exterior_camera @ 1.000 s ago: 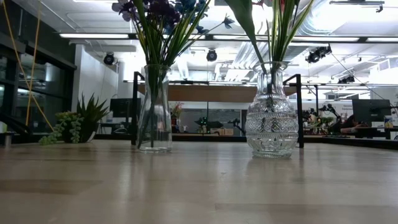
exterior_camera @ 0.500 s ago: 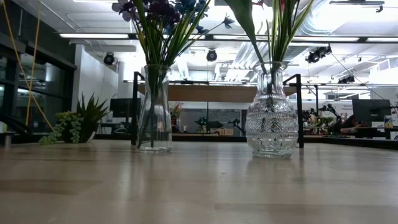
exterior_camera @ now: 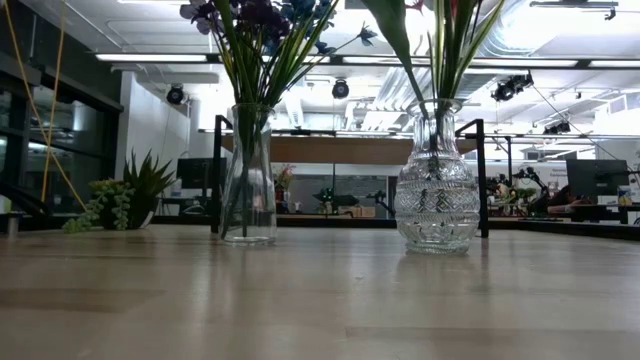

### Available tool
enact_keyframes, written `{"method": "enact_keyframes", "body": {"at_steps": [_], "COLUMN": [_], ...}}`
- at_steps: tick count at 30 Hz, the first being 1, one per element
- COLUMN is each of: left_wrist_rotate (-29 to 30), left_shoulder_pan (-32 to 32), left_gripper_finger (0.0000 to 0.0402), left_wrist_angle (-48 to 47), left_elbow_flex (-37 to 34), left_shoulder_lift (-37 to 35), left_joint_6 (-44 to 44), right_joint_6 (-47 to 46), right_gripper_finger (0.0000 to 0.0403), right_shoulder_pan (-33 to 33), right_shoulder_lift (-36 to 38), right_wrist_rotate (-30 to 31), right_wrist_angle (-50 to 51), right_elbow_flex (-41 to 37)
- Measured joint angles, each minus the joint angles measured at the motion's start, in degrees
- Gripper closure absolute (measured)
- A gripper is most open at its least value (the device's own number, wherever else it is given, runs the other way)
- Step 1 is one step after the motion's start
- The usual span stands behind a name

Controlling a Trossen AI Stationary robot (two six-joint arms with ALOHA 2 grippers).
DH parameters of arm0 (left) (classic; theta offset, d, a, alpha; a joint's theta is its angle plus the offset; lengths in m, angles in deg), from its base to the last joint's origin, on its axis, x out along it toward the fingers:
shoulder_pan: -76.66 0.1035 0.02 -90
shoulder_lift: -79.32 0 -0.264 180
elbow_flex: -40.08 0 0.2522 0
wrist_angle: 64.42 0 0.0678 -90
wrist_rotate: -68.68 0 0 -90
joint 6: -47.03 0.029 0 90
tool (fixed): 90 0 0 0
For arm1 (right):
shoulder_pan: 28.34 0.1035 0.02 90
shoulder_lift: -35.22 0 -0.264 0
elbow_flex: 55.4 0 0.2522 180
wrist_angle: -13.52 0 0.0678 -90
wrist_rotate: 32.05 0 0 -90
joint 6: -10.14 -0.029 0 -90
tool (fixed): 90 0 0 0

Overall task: Pick and place flowers into a vace then onto a shelf
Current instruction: Put the red flower into the right transparent crystal vase

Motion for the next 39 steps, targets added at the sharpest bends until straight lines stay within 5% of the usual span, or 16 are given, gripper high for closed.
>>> {"method": "enact_keyframes", "body": {"at_steps": [20, 39], "left_wrist_rotate": [-10.0, -10.4], "left_shoulder_pan": [0.0, 0.0], "left_gripper_finger": [0.0110, 0.0110], "left_wrist_angle": [-9.6, -10.7], "left_elbow_flex": [0.0, 0.0], "left_shoulder_lift": [0.0, 0.0], "left_joint_6": [-4.7, -4.5], "right_joint_6": [-2.5, 3.1], "right_gripper_finger": [0.0403, 0.0403], "right_shoulder_pan": [-3.2, -4.7], "right_shoulder_lift": [0.1, 0.4], "right_wrist_rotate": [-0.9, -0.1], "right_wrist_angle": [-2.6, -5.7], "right_elbow_flex": [-2.4, -4.0]}}
